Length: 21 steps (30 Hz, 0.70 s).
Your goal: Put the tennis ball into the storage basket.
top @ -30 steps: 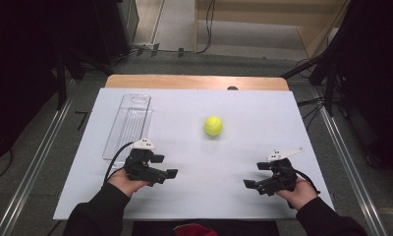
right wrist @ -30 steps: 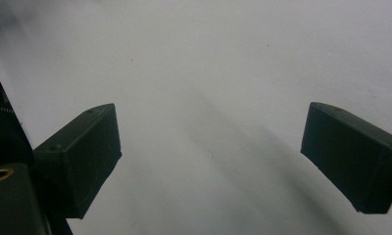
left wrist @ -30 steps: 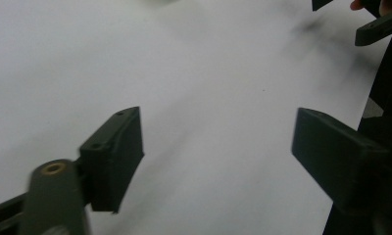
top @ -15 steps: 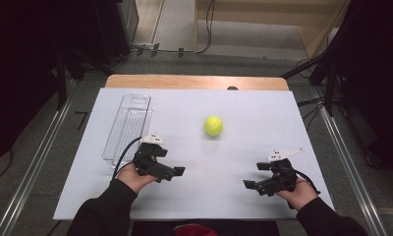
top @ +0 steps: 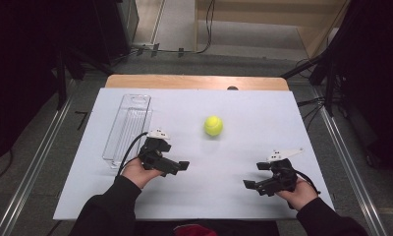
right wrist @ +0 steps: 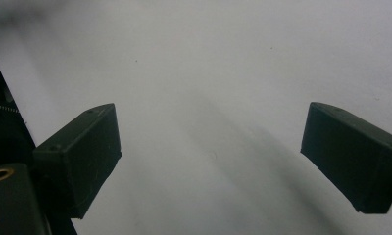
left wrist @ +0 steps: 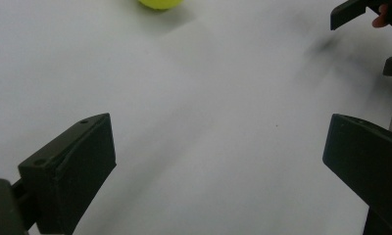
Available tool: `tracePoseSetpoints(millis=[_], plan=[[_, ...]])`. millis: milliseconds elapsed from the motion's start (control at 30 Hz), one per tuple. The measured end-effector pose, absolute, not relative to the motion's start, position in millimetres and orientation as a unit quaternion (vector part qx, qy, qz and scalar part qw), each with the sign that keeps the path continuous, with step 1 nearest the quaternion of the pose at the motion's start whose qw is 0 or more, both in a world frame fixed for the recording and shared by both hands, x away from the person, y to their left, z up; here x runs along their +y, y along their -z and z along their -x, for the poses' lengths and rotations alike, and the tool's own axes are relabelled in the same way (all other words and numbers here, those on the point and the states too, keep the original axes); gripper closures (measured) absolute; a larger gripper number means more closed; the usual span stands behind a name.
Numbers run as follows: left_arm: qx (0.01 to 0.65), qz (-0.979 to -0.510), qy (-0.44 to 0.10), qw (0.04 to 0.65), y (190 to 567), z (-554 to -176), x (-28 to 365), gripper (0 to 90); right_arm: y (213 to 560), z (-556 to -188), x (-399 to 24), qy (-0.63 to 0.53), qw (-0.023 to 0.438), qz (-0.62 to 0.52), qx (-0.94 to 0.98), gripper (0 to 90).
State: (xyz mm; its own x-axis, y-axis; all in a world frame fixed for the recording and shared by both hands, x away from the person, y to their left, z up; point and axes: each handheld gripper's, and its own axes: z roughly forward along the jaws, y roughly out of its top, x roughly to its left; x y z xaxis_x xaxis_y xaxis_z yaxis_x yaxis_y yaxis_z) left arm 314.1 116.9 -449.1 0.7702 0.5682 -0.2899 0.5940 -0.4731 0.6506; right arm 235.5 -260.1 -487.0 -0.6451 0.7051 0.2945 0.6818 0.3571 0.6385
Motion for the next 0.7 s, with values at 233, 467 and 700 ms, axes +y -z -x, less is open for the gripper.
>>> tracePoseSetpoints(millis=[233, 467, 700], plan=[[0.342, -0.854, 0.008, 0.392, 445.7, -323.3, 112.6, 0.1, 485.9, -235.1, -259.1, -0.383, 0.019, -0.421, 0.822, 6.0], [0.336, -0.859, 0.008, 0.386, 444.8, -333.3, 103.4, 0.4, 485.9, -235.5, -259.1, -0.385, 0.023, -0.415, 0.824, 6.0], [0.339, -0.858, 0.015, 0.386, 447.2, -341.2, 98.4, 0.4, 485.2, -233.1, -260.8, -0.388, 0.023, -0.419, 0.82, 5.9]])
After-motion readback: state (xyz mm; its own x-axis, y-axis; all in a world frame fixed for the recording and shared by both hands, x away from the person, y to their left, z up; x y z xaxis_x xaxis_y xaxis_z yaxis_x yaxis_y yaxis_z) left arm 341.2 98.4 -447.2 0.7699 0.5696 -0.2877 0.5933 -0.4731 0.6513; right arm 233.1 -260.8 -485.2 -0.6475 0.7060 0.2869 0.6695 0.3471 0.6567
